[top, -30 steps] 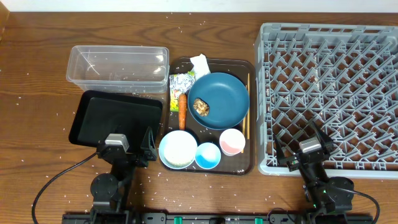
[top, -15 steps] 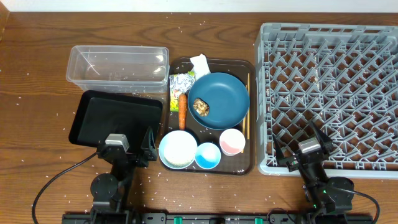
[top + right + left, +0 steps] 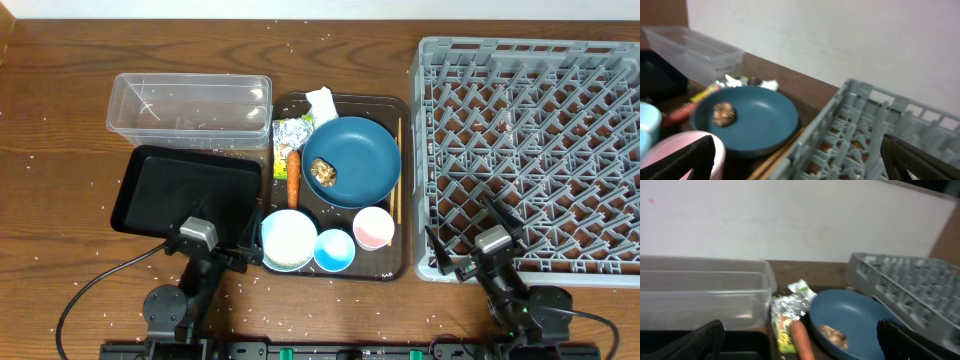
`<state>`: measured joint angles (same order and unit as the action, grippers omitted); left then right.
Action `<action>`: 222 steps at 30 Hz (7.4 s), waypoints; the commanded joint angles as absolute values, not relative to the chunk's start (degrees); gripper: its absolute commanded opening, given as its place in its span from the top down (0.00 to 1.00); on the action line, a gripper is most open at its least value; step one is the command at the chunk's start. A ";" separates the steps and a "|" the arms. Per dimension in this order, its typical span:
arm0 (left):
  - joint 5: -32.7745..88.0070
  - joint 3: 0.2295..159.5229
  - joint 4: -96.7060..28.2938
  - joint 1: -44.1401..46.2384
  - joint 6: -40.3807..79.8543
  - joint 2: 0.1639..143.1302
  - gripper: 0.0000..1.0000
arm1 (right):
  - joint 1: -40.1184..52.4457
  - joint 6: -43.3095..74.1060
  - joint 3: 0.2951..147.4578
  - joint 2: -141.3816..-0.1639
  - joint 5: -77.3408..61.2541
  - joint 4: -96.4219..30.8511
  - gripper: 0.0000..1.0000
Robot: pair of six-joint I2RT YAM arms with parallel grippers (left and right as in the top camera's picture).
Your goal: Sort waste into correct bins and load items into the dishwasher rack
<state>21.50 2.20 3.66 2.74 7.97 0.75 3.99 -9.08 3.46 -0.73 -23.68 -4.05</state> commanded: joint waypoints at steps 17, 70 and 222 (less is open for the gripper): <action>25.10 70.81 -46.02 2.98 8.82 49.93 0.02 | 4.10 -4.23 60.69 -43.83 -19.31 -47.81 0.01; 5.52 65.78 -55.24 41.23 16.93 95.39 0.68 | 4.03 28.62 70.85 -55.57 7.70 -68.62 0.01; 26.37 73.45 -47.00 25.65 14.72 81.45 0.15 | -27.77 5.91 80.27 -63.13 -30.63 -75.18 0.08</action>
<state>48.56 72.79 -44.73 22.33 15.22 81.62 -28.21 5.52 79.81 -65.56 -25.15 -75.57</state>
